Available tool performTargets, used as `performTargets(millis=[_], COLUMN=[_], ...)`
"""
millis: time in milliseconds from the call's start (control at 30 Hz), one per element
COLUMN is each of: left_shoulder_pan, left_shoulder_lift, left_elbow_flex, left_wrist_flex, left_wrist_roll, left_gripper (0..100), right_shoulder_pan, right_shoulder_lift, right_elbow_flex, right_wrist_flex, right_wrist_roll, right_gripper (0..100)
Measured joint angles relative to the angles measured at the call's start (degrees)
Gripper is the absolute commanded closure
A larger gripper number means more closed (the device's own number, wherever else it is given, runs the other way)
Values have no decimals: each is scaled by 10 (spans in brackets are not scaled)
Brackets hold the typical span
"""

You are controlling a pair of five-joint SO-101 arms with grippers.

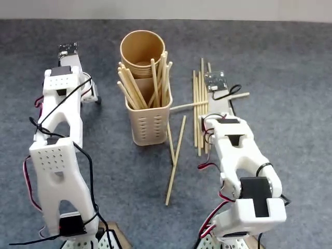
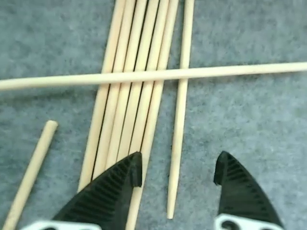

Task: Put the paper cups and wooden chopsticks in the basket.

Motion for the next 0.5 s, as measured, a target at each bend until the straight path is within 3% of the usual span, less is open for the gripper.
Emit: performTargets(millis=[100,267,500], left_shoulder_pan=[0,0,0], left_shoulder_lift=[0,0,0], left_elbow_flex=[0,0,0], left_wrist_flex=[0,0,0], left_wrist_roll=[0,0,0], left_gripper=[783,783,783], right_shoulder_pan=[0,0,4], right_shoulder_lift=[0,5,84], right_elbow_flex=[0,-1,-97], right_wrist_flex=[0,41,130], right_wrist_roll=[0,0,1], right_gripper=[788,971,986])
